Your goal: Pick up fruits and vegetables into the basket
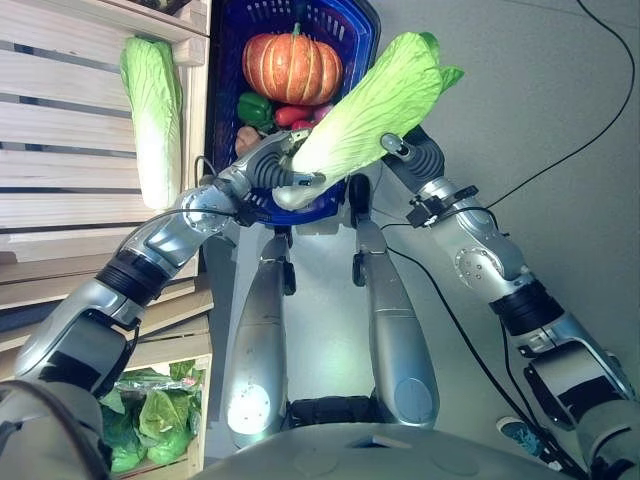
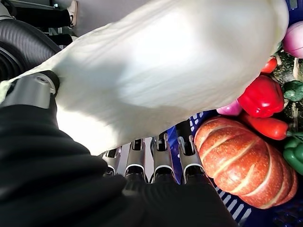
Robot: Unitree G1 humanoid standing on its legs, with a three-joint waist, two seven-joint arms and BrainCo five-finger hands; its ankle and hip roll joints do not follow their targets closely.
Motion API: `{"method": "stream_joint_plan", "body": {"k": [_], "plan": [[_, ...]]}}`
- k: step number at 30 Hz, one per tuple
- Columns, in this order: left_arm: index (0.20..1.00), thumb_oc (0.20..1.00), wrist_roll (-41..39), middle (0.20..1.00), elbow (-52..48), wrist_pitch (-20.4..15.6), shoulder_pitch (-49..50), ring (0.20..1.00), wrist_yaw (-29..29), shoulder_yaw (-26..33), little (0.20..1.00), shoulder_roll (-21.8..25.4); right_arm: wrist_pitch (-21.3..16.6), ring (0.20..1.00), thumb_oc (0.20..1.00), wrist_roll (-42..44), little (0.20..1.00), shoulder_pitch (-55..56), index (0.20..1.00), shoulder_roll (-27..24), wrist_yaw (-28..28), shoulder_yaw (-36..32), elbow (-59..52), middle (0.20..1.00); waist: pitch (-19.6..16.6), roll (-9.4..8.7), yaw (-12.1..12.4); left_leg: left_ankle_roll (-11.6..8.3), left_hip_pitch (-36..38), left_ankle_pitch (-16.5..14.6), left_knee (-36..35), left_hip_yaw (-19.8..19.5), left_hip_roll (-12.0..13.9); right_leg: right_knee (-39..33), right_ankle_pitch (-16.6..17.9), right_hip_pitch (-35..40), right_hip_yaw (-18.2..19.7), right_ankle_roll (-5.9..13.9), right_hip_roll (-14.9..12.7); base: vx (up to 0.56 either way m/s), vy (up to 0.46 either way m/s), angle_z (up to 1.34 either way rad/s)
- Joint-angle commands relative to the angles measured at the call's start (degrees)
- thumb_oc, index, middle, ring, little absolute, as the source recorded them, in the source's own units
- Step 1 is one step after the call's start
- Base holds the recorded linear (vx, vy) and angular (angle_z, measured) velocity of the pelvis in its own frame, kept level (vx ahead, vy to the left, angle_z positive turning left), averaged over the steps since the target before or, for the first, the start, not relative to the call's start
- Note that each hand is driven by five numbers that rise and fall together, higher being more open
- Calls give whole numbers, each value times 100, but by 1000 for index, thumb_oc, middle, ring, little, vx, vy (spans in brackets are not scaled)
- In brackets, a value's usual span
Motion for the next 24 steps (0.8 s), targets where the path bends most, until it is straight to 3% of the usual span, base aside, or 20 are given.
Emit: {"method": "stream_joint_plan", "body": {"k": [1, 7, 8, 9, 10, 24], "plan": [[200, 200, 102, 200, -916, -203, -20, 200, -213, -164, 200, 14, -310, 1000, 1000, 181, 1000, -37, 1000, -91, 297, 205, -829, 1000, -220, 145, -2, -61, 147, 271, -662, -29, -117, 436, -753, 397, -479, 321, 201, 0, 0, 0], [200, 200, 263, 200, -919, -101, -91, 200, -294, -288, 200, 76, -298, 1000, 1000, 304, 1000, -63, 1000, -114, 438, 255, -953, 1000, -220, 128, -2, -61, 138, 266, -657, -39, -118, 426, -744, 392, -483, 333, 198, 0, 0, 0], [200, 200, 289, 200, -885, -99, -106, 200, -306, -332, 200, 72, -313, 715, 715, 383, 715, -78, 715, -130, 514, 290, -972, 715, -220, 124, -1, -62, 156, 265, -666, -40, -113, 422, -745, 406, -482, 336, 197, 0, 0, 0], [200, 200, 300, 200, -871, -100, -106, 200, -319, -340, 200, 77, -316, 548, 548, 417, 548, -75, 548, -132, 552, 301, -983, 548, -220, 123, -1, -63, 162, 264, -670, -43, -114, 423, -746, 408, -482, 337, 199, 0, 0, 0], [200, 200, 303, 200, -876, -94, -106, 200, -329, -347, 200, 88, -321, 200, 200, 423, 200, -71, 200, -132, 574, 307, -1003, 200, -220, 124, 0, -64, 164, 263, -671, -47, -114, 425, -747, 407, -480, 338, 201, 0, 0, 0], [200, 200, 423, 200, -902, 186, -143, 200, -365, -503, 200, 13, -375, 200, 200, 523, 200, -110, 200, -12, 770, 525, -1109, 200, -220, 122, 23, -72, 160, 280, -718, -74, -116, 369, -732, 416, -503, 358, 192, -1, -4, 2]]}}
